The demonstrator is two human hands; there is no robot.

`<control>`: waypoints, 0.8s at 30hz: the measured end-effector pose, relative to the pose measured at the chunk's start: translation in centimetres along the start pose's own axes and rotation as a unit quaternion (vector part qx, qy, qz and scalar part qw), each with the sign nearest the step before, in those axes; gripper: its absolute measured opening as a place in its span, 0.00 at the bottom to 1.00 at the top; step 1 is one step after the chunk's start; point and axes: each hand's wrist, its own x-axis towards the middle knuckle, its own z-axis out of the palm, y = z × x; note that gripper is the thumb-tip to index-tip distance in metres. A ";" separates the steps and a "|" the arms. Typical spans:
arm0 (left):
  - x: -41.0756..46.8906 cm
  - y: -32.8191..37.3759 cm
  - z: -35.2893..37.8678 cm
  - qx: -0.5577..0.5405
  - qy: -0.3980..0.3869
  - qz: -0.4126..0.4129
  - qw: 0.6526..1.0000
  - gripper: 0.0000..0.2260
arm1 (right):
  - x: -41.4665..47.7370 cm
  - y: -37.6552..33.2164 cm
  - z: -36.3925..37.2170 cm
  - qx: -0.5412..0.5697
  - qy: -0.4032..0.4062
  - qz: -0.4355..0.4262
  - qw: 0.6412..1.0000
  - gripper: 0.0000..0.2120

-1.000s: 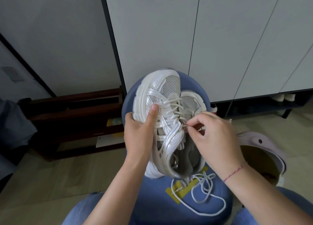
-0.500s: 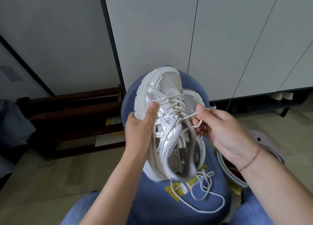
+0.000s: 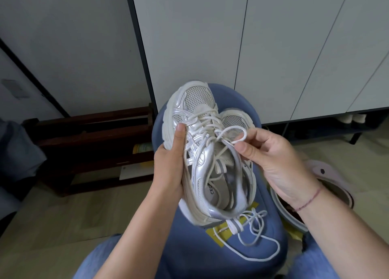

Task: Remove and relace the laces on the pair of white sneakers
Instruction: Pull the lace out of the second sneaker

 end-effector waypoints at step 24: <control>-0.3 -0.3 0.3 0.027 0.001 -0.015 1.000 0.22 | -0.8 -0.6 0.9 -0.011 0.092 0.044 0.995 0.11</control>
